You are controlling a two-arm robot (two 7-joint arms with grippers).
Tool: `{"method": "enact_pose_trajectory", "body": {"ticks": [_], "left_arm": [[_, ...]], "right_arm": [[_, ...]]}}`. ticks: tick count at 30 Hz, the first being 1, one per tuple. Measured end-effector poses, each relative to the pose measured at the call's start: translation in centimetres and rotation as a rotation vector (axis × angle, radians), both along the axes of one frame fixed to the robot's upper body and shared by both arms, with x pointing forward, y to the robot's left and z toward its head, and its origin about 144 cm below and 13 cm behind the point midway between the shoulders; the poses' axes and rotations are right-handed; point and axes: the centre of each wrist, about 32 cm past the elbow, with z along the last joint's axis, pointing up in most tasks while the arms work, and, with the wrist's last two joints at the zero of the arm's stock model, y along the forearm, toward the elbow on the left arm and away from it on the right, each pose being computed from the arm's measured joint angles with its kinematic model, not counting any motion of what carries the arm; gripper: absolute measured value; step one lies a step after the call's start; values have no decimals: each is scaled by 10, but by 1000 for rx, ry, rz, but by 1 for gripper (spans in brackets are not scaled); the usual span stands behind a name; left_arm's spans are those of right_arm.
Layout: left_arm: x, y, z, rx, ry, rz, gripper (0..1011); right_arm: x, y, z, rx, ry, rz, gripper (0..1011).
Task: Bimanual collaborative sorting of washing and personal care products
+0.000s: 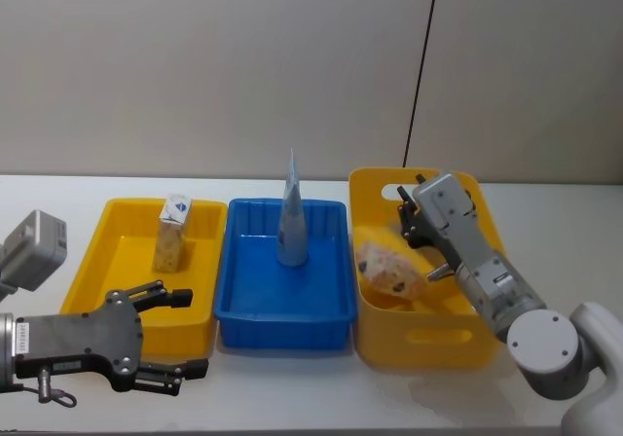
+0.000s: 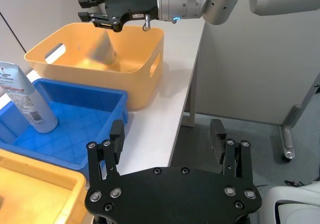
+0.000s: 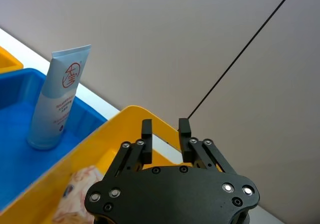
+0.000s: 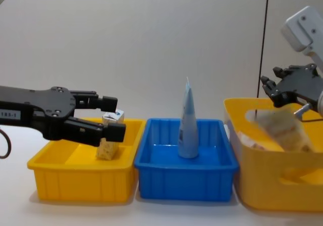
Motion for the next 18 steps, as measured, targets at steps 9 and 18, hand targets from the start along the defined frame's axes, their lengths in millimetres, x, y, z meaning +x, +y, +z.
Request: {"method": "enact_pose_trajectory", "body": {"ticks": [9, 18], "left_arm": [[0, 0, 0, 0, 0, 0, 1001], [0, 0, 0, 0, 0, 0, 1001]], "right_arm": [[1, 2, 1, 10, -35, 7, 564], [1, 8, 15, 72, -90, 26, 814]]}}
